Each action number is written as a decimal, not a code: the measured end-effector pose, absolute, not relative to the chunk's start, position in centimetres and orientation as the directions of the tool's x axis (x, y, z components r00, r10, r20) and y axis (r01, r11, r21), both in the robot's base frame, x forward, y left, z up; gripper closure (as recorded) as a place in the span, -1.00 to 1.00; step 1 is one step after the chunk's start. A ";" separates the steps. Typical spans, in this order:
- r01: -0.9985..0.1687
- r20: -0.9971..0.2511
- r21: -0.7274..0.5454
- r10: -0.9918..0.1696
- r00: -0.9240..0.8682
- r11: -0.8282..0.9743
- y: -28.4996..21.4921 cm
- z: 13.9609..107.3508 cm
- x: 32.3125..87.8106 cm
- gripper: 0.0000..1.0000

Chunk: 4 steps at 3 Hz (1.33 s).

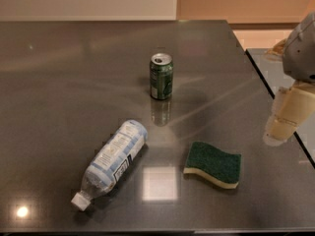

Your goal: Move sponge near blue plastic bottle

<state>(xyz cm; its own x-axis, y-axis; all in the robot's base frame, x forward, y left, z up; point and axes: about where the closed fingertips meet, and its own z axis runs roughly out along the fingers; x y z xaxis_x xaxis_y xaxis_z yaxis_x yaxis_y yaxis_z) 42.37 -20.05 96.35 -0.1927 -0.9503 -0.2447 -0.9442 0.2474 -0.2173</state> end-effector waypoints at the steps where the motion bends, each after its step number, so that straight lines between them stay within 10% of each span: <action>1: -0.952 -0.294 -0.198 -0.941 -0.169 0.233 -18.4 94.4 40.9 -1.00; 4: -0.977 -0.364 -0.131 -0.924 -0.113 0.171 -14.5 88.0 38.3 -1.00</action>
Offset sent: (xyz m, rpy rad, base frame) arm -0.0378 0.0525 -0.0730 0.1493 0.0559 0.0894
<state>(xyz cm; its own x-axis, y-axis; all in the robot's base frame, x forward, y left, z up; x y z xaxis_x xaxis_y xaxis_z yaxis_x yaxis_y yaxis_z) 38.33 -14.49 87.95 -0.1127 -0.9245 -0.3642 -0.9766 0.1706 -0.1310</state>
